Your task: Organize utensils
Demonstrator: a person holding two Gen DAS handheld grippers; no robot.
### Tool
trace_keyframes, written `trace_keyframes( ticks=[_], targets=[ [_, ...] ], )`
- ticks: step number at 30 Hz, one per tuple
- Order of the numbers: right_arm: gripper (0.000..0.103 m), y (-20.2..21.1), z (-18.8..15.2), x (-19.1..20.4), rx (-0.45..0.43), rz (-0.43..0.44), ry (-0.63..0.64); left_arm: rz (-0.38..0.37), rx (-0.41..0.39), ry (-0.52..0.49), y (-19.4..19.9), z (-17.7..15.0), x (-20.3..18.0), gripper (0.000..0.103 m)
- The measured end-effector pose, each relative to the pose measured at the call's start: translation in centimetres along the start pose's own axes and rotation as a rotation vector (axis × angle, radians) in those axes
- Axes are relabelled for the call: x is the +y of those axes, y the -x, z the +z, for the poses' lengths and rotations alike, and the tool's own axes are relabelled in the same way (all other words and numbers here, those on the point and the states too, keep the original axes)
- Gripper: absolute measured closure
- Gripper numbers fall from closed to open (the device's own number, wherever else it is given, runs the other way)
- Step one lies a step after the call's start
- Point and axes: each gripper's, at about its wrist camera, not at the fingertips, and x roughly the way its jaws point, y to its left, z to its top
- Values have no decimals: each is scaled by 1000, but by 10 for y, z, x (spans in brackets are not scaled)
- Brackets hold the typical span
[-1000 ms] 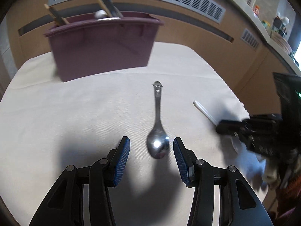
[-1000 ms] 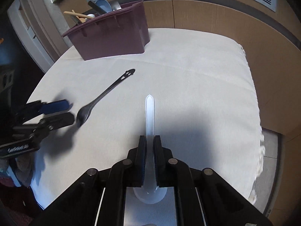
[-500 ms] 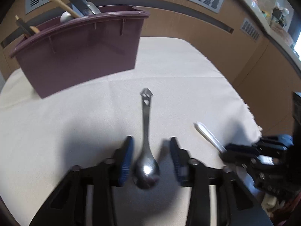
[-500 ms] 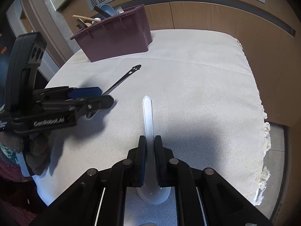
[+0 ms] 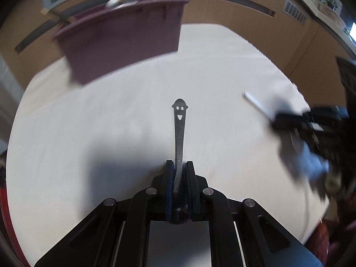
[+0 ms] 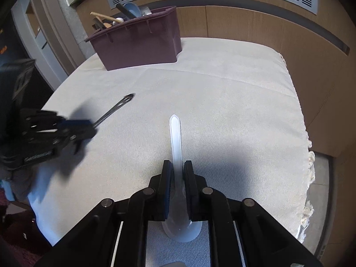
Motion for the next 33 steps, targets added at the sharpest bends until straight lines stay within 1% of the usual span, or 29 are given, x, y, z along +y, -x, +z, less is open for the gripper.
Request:
trace_keyframes(
  ticks=[1,4,8,10,11,12,13,15,18,21,23,25,27,29,33],
  targets=[
    [86,-1,2,2,3,-5,14,-9,13,8,5,-8,3,93],
    [82,-6,7,5,9,-14,32,-19,35,23,10,-16,6,91],
    [79,-10,12,9,-8,-31,59,-7,46,24,5,-7,3,91],
    [82,-11,12,11,-11,-42,71,8,47,15,1,1,0,91],
    [85,-10,12,12,-13,-52,79,17,48,7,-2,6,-2,91],
    [93,-10,11,12,-17,-66,86,22,49,0,-4,9,-4,91],
    [93,-8,10,11,-23,-68,82,28,52,-12,-6,13,-6,91],
    [94,-5,8,7,-28,-40,59,35,65,-25,-11,20,-8,91],
    [94,-1,4,4,-42,-23,40,44,101,-45,-15,29,-9,91],
    [94,3,2,3,-63,1,30,42,131,-45,-17,33,-9,91],
    [94,7,2,5,-85,19,28,43,133,-38,-17,33,-9,92],
    [94,11,4,6,-112,40,19,40,107,-10,-15,31,-6,92],
    [94,20,7,7,-147,64,6,38,62,23,-10,25,-4,94],
    [94,30,10,8,-183,83,-6,16,-9,93,0,18,4,94],
    [94,47,15,10,-227,99,-17,-23,-190,221,39,4,19,94]
  ],
)
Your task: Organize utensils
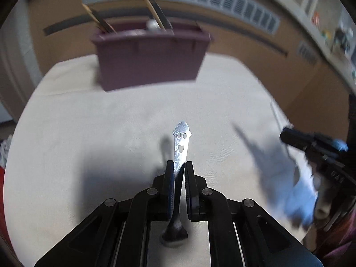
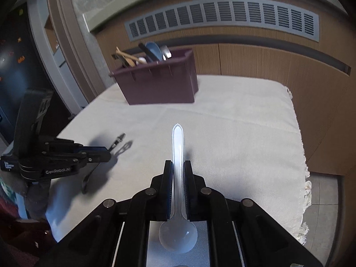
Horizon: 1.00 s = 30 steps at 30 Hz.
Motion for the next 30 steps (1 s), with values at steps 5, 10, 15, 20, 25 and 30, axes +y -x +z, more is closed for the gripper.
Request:
trace_keyframes(
  ticks=[5,10,15,20,25,30],
  targets=[
    [94,10,12,10,-35,16,3,-36,-172,65,47,6,7,98],
    [94,16,23,22,-58,28,11,-35,-257,53,72,14,10,98],
    [94,8,20,22,-18,-12,26,-18,-190,60,59,13,18,98],
    [94,-9,3,5,58,-47,-13,-41,-47,101,21,0,33,96],
    [93,-28,-15,-1,181,-10,-32,-115,41,63,-15,14,34,93],
    [93,-38,-25,1,208,-32,-37,-141,122,-8,-62,46,32,86]
  ],
)
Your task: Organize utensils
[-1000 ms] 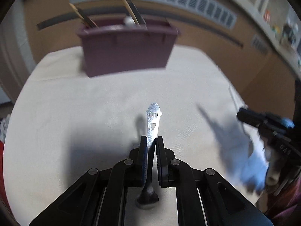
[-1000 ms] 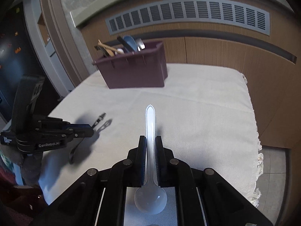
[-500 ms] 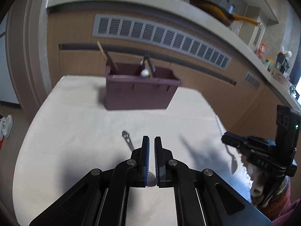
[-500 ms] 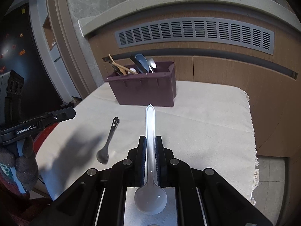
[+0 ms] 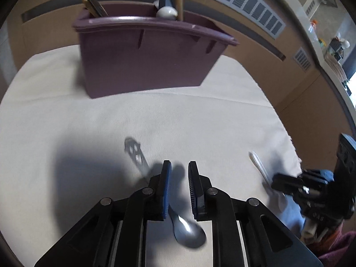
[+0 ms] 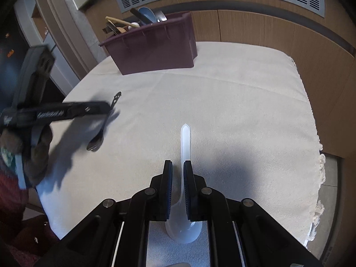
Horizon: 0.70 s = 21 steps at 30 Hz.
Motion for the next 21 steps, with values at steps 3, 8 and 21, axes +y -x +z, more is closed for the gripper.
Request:
trace_keyframes(
  ticks=[3,8,21],
  targets=[
    [93,0,-1,-2,1,-21,-15,26,14,-12,-13,14,12,87],
    [89,5,-3,-12,-7,-66,-33,68,44,-33,9,-4,35,87],
    [89,12,3,-2,-35,-41,-8,17,79,-290,52,-88,-12,58]
  ],
)
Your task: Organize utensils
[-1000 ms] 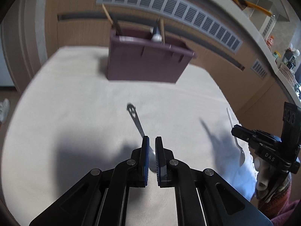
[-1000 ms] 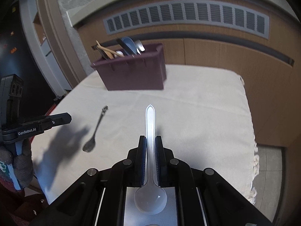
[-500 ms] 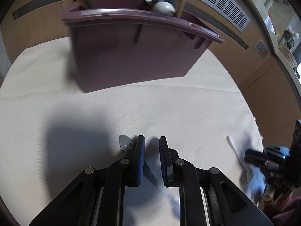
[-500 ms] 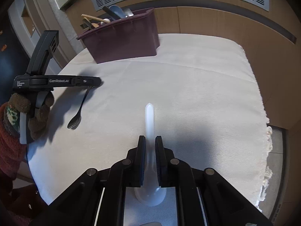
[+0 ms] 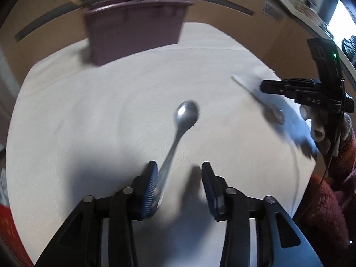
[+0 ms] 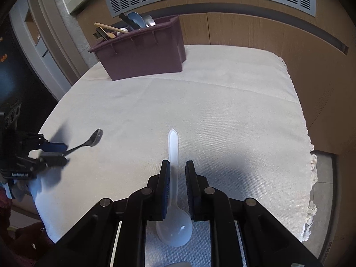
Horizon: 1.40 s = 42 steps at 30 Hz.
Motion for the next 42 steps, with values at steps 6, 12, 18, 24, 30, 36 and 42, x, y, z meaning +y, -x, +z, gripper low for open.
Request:
trace_keyframes(
  ticks=[6,12,18,24,30,36,42],
  targets=[
    [89,5,-7,-4,1,-15,1,107,36,-104,-34,41,-14,58],
    [89,2,-13,-13,1,-59,-5,106,33,-99,-41,54,-12,59],
    [87,-2,-7,-4,-12,-71,50,167,-41,-49,-37,37,-27,74],
    [80,-27,11,8,72,-14,101,157,-180,141,-5,17,-19,74],
    [82,-47,25,26,79,-122,199,168,-319,278,32,13,-4,74],
    [93,-20,30,36,11,-66,217,179,-404,296,61,17,0,74],
    [93,11,36,41,-86,-49,190,178,-450,307,76,20,1,74]
  ],
)
